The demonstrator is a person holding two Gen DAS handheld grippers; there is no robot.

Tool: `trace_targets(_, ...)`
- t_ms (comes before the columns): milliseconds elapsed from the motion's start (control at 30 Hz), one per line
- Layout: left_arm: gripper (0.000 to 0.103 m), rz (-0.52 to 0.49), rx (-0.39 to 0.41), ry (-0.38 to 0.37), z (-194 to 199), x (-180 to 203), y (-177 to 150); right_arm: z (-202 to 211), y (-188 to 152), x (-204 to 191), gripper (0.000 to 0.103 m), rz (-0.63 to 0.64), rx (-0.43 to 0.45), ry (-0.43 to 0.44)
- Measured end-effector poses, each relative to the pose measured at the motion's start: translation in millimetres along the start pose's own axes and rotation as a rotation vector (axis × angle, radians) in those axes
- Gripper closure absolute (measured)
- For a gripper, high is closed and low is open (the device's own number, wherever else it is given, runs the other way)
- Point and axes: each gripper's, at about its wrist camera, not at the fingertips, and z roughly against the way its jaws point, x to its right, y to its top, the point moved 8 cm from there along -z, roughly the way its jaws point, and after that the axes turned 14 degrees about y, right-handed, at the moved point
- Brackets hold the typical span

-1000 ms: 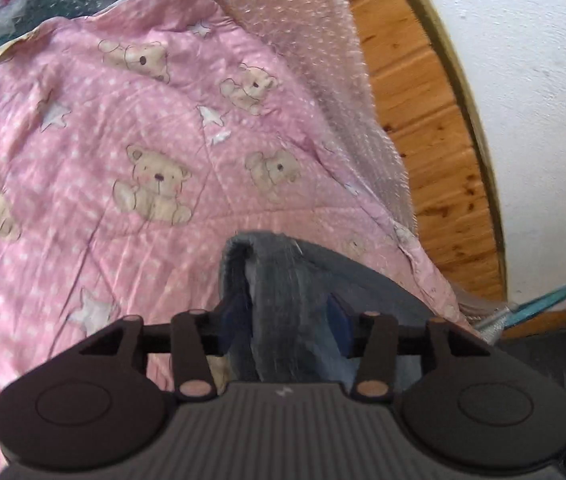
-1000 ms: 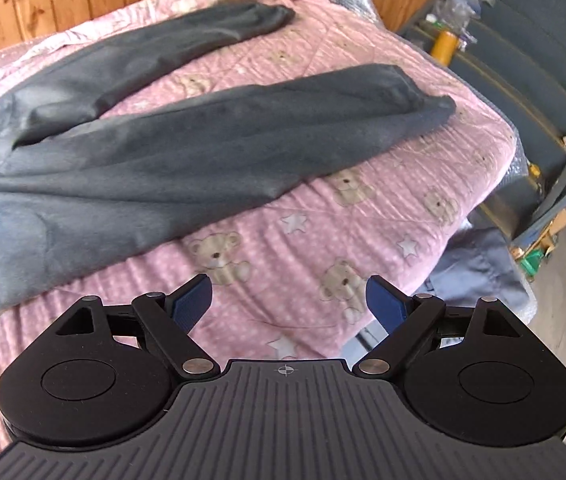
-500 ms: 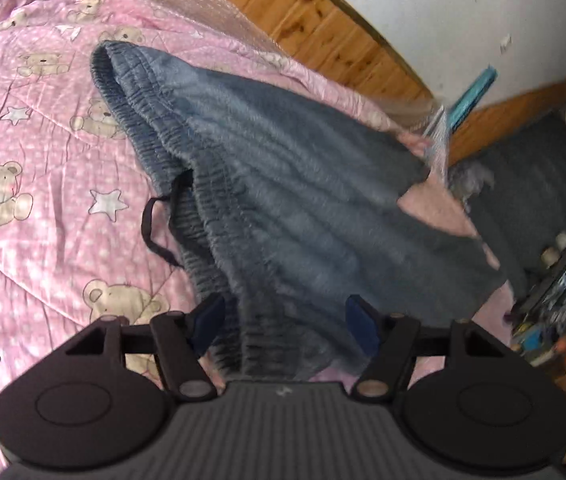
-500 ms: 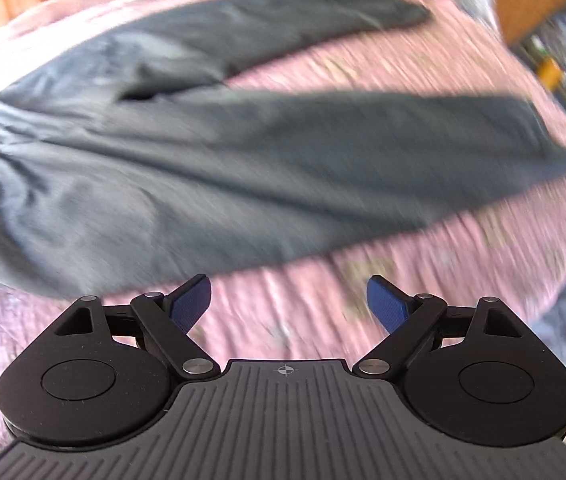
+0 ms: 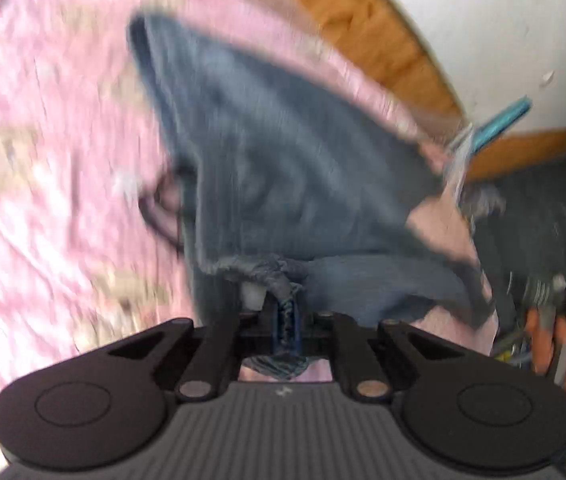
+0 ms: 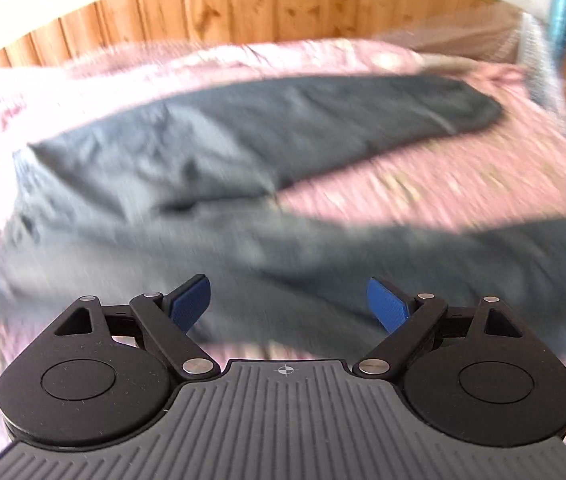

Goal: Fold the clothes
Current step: 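Grasp the waistband with the left gripper and lift it while the right gripper approaches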

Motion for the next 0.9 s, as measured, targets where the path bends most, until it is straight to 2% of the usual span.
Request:
trace_targets(67, 0.094, 0.022, 0.017, 0.01, 1, 3, -5, -27, 29, 13, 0.015, -0.045, 0.005, 0.066)
trace_targets(133, 0.082, 0.039, 0.042, 0.035, 4, 2, -10, -56, 52, 28, 0.014, -0.072, 0.006, 0.092)
trace_targets(200, 0.069, 0.034, 0.054, 0.056, 1, 7, -18, -85, 64, 34, 0.013, -0.001, -0.032, 0.071)
trace_targets(267, 0.062, 0.025, 0.055, 0.087, -4, 13, -22, -115, 76, 40, 0.014, 0.071, -0.069, 0.05)
trace_targets(300, 0.062, 0.021, 0.052, 0.106, -7, 15, -26, -129, 82, 43, 0.02, 0.106, -0.088, 0.04)
trace_targets(333, 0.063, 0.014, 0.048, 0.128, -12, 18, -27, -144, 89, 46, 0.03, 0.142, -0.107, 0.029)
trace_targets(367, 0.064, 0.007, 0.045, 0.148, -16, 20, -27, -158, 95, 49, 0.07, 0.178, -0.125, 0.018)
trace_targets(400, 0.07, -0.001, 0.043, 0.164, -18, 21, -28, -173, 101, 52, 0.074, 0.214, -0.144, 0.008)
trace_targets(467, 0.075, -0.006, 0.039, 0.186, -21, 19, -28, -202, 113, 58, 0.081, 0.285, -0.182, -0.013)
trace_targets(533, 0.076, 0.001, 0.037, 0.205, -23, 17, -28, -200, 124, 55, 0.086, 0.313, -0.188, 0.026)
trace_targets(567, 0.076, 0.005, 0.035, 0.21, -24, 16, -28, -195, 130, 51, 0.082, 0.321, -0.188, 0.053)
trace_targets(633, 0.076, 0.011, 0.035, 0.213, -23, 17, -30, -185, 140, 45, 0.082, 0.338, -0.187, 0.107)
trace_targets(700, 0.07, 0.006, 0.04, 0.209, -21, 20, -32, -175, 150, 38, 0.081, 0.354, -0.185, 0.161)
trace_targets(733, 0.065, -0.011, 0.04, 0.21, -20, 24, -34, -170, 156, 35, 0.079, 0.362, -0.185, 0.188)
trace_targets(767, 0.061, -0.03, 0.04, 0.211, -20, 27, -36, -165, 161, 32, 0.06, 0.37, -0.184, 0.216)
trace_targets(800, 0.06, -0.049, 0.04, 0.214, -21, 31, -38, -160, 158, 13, 0.036, 0.412, -0.2, 0.288)
trace_targets(867, 0.06, -0.063, 0.038, 0.216, -25, 35, -41, -160, 137, -43, 0.023, 0.533, -0.257, 0.461)
trace_targets(900, 0.06, -0.058, 0.042, 0.216, -26, 35, -41, -164, 127, -67, 0.023, 0.58, -0.28, 0.519)
